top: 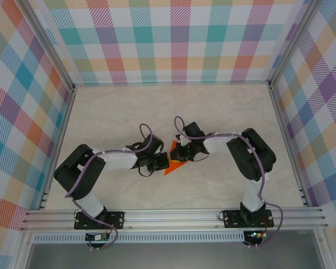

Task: Fold a paper plane with a square sheet of paper (pick it up from the middle)
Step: Fourth fold the wing at the center of the table.

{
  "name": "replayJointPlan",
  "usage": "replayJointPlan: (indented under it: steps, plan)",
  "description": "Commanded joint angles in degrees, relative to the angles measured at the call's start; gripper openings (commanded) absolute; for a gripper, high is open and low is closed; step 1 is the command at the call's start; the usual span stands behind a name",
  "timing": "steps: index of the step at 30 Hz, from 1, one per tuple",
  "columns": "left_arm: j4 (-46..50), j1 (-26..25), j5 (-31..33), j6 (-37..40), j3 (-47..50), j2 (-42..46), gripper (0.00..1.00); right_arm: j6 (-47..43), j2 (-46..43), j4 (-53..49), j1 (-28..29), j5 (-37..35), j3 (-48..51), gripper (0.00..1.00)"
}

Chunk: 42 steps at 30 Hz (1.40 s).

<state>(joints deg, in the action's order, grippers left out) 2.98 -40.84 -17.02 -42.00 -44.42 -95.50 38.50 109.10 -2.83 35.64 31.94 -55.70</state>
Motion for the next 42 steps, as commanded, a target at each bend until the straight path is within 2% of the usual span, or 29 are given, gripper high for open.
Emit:
replayJointPlan:
  steps: [1, 11, 17, 29, 39, 42]
  plan:
    - [5.17, -0.42, 1.55, 0.51, 1.08, 0.47, 0.0, -0.91, 2.35, -2.62, -0.11, -3.51, 1.12, 0.0]
    - [-0.49, -0.46, -2.43, -0.51, 0.76, 4.77, 0.0, -0.27, 3.92, -1.21, -0.21, -4.14, 1.47, 0.0]
    - [-0.56, -0.47, -4.43, -0.97, 1.18, 1.46, 0.0, -0.27, 3.23, -1.22, -0.29, -3.76, 1.13, 0.0]
    - [8.98, -0.44, 0.7, 0.8, 0.56, -0.3, 0.0, -3.58, -1.86, 1.07, -1.1, -0.69, 1.15, 0.0]
    - [9.19, -0.55, 0.67, 0.51, 0.32, -0.87, 0.0, -6.07, -0.21, 2.15, 0.16, 2.91, 4.02, 0.0]
    - [9.79, -0.5, 0.89, 0.56, 0.1, -0.93, 0.0, -7.12, 0.08, 0.22, 0.06, 1.53, 3.38, 0.0]
